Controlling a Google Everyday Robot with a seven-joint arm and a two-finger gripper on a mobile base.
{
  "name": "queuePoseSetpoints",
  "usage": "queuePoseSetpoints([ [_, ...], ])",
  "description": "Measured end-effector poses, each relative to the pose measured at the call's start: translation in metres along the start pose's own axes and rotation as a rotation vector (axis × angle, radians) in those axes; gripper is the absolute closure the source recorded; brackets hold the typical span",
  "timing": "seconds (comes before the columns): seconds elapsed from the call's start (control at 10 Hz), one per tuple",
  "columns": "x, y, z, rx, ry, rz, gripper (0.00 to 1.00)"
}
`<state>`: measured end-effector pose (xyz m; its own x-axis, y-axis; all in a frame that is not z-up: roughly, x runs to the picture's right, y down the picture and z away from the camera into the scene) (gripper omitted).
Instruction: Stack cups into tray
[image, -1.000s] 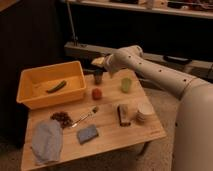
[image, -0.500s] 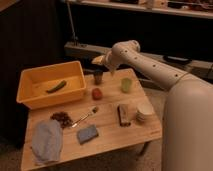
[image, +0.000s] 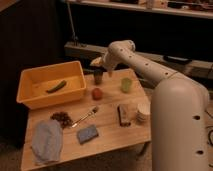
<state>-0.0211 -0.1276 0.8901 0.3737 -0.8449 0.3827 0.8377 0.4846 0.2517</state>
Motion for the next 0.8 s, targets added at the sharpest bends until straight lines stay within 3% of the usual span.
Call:
queuePoseSetpoints([
  [0.3, 0.0, 0.008, 0.016, -0.043, -0.031, -0.002, 0.2],
  [0.6, -0.007, 0.029, 0.048, -0.082, -0.076, 0.046, 0.2],
  [0.8, -0.005, 0.034, 0.056, -0.094, -0.084, 0.078, 0.2],
])
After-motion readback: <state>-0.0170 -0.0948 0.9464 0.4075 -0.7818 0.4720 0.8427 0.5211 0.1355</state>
